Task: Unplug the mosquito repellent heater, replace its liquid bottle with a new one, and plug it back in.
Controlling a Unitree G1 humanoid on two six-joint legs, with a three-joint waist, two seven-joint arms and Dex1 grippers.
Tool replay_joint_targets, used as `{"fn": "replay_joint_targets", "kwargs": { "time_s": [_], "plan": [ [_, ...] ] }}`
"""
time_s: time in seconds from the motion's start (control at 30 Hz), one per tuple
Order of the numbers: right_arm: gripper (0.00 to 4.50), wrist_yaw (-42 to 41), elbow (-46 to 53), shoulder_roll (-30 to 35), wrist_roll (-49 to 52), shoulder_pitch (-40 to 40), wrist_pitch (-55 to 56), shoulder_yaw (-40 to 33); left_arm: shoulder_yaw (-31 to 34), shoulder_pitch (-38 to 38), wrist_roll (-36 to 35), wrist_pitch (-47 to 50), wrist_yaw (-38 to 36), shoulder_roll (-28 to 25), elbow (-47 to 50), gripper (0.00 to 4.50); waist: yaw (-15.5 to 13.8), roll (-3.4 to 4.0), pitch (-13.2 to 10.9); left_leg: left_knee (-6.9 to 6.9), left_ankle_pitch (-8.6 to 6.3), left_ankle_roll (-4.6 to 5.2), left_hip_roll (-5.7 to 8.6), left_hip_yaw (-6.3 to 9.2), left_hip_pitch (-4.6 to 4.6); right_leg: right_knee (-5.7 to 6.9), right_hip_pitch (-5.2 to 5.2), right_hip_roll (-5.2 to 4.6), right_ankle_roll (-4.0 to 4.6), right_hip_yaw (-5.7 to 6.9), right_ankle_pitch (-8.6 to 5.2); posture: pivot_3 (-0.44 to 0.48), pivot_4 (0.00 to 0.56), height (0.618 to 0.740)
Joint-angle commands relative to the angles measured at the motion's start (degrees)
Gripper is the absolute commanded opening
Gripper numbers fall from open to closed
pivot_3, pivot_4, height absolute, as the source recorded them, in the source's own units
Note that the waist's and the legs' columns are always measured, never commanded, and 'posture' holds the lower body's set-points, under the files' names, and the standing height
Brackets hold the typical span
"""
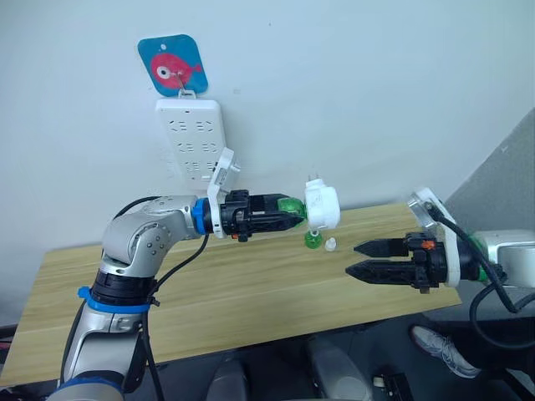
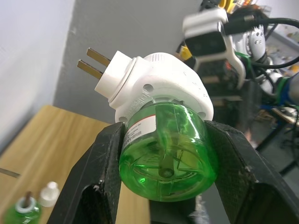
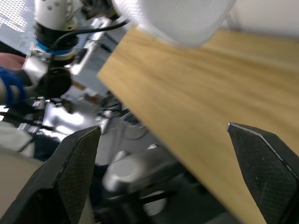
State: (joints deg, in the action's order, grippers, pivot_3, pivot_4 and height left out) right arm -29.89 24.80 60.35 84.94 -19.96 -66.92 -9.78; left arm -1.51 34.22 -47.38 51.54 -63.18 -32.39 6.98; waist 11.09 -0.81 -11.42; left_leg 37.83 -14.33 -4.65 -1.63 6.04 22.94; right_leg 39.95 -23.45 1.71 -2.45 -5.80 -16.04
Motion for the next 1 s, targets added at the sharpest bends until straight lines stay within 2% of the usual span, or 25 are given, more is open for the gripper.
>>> {"fn": "replay_joint_targets", "kwargs": {
  "time_s": [0.03, 0.13, 0.17, 0.27, 0.4, 0.5, 0.67, 1.0],
  "plan": [
    [3.90, -4.7, -1.6, 2.0, -1.6, -4.3, 2.8, -5.6, 0.6, 0.0, -2.5, 2.4, -3.2, -2.1, 1.1, 2.30, 0.0, 0.01, 0.0, 0.00, 0.00, 0.00, 0.00, 0.00, 0.00, 0.00, 0.00, 0.00, 0.00, 0.00, 0.00, -0.241, 0.111, 0.736],
    [2.98, -5.6, -4.0, 1.6, -4.6, -10.5, 4.2, -4.4, 0.9, 0.9, -4.5, 5.2, -4.1, -2.4, 0.4, 2.30, 0.1, 0.02, 0.0, -0.02, 0.00, 0.00, 0.00, 0.00, 0.00, 0.00, 0.00, 0.00, 0.00, 0.00, 0.00, -0.250, 0.113, 0.736],
    [2.52, -5.9, -4.5, 1.3, -5.7, -12.2, 4.4, -3.7, 0.9, 1.2, -4.8, 5.7, -4.3, -2.4, 0.2, 2.30, 0.2, 0.02, 0.0, -0.01, 0.00, 0.00, -0.01, 0.00, 0.00, -0.01, 0.00, 0.00, 0.00, 0.00, 0.00, -0.255, 0.112, 0.736],
    [1.48, -8.0, -6.7, -2.5, -15.0, -18.0, 8.2, 2.6, 0.4, 2.5, -6.4, 8.4, -5.7, -2.6, -0.3, 2.30, 0.3, 0.02, 0.0, -0.01, 0.00, 0.00, -0.02, -0.01, -0.01, -0.01, -0.01, 0.01, 0.01, 0.01, 0.00, -0.267, 0.111, 0.736],
    [0.03, -12.7, -9.8, -6.2, -24.2, -22.1, 11.6, 8.5, 0.6, 3.4, -7.5, 10.6, -5.9, -2.3, -0.8, 2.30, 0.5, 0.07, 0.1, -0.02, 0.00, 0.00, -0.02, 0.00, 0.00, -0.01, -0.02, 0.01, 0.01, 0.01, 0.00, -0.271, 0.106, 0.736],
    [0.00, -17.5, -11.7, -7.7, -29.7, -23.1, 14.0, 11.9, 1.0, 3.7, -8.3, 11.8, -5.7, -2.3, -0.7, 2.30, 0.5, 0.07, 0.1, -0.03, 0.00, 0.00, -0.01, 0.00, 0.03, -0.01, -0.04, -0.01, 0.03, 0.01, 0.01, -0.267, 0.104, 0.736],
    [0.00, -22.4, -11.5, -9.8, -31.7, -23.6, 13.5, 13.1, 2.0, 3.3, -9.4, 12.9, -4.7, -2.0, -0.1, 2.30, 0.6, 0.08, 0.1, -0.02, 0.00, -0.01, -0.01, 0.03, 0.01, 0.02, -0.04, -0.02, 0.13, 0.04, 0.07, -0.261, 0.104, 0.736],
    [0.00, -25.3, -8.8, -11.2, -33.0, -21.9, 11.2, 12.7, 3.0, 2.9, -10.5, 13.1, -2.7, -1.5, -0.2, 2.30, 0.6, 0.09, 0.1, -0.01, 0.00, -0.01, -0.01, 0.05, 0.02, 0.03, -0.03, -0.03, 0.17, 0.06, 0.09, -0.250, 0.104, 0.736]
  ]
}}
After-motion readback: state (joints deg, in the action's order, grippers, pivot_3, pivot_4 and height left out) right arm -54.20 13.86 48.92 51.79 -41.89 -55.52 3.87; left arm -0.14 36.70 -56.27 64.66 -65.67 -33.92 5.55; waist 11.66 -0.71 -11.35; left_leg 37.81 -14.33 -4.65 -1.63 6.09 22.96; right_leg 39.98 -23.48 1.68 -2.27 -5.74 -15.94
